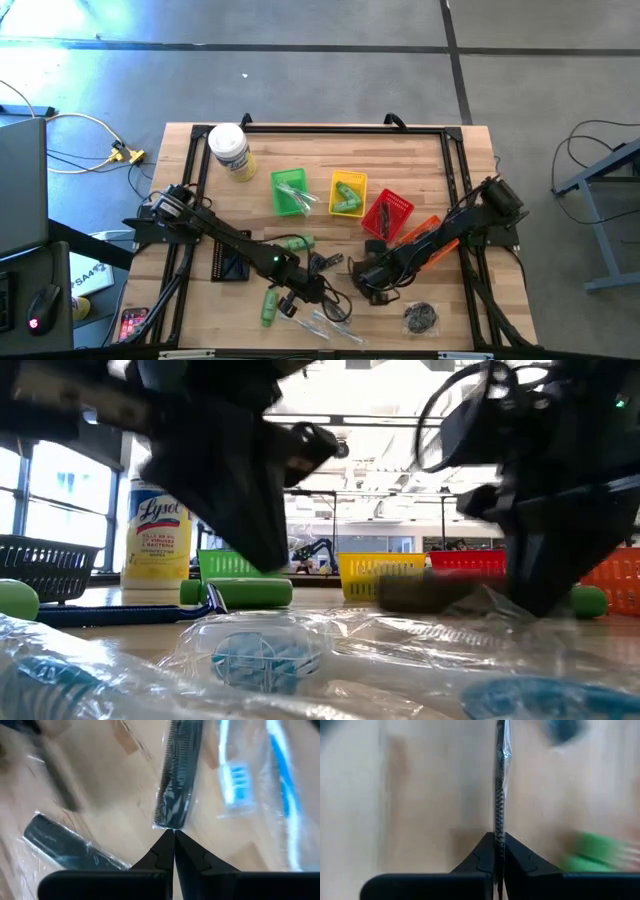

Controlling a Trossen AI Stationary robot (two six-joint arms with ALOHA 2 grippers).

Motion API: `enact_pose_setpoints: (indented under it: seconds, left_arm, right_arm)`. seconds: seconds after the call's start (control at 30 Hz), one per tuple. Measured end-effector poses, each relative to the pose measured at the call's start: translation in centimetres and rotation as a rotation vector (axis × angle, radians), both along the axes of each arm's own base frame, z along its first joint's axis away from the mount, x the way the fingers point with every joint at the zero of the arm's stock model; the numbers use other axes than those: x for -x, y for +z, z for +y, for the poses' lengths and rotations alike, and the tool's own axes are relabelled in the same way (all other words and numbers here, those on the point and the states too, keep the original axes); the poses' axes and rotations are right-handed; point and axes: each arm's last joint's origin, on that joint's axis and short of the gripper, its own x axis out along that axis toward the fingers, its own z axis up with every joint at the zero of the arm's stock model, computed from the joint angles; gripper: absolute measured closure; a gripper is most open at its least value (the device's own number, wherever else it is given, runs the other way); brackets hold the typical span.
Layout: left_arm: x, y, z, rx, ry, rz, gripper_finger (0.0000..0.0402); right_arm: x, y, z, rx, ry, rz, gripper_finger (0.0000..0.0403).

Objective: Pick & Place Travel size toiletries
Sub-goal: Put the black hair comb into the red bin

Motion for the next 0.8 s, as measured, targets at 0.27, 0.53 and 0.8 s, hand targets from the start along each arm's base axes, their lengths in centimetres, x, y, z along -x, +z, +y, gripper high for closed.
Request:
enact_pose_setpoints:
  seconds: [0.27, 0.53, 0.8]
  left_arm:
    - [2.3, 3.7, -1.1, 0.035, -0.035, -0.040, 0.0396]
    - [6.5, 6.4, -3.4, -0.012, -0.129, -0.016, 0.0400]
    - [10.8, 8.0, -3.6, -0.045, -0.100, -0.132, 0.0401]
  right_arm:
    - [1.7, 8.2, -2.5, -0.066, -0.043, -0.207, 0.0395]
    - [4.1, 12.3, -6.5, -0.108, -0.213, -0.239, 0.0395]
    - [6.5, 12.9, -11.3, -0.079, -0.539, -0.084, 0.0394]
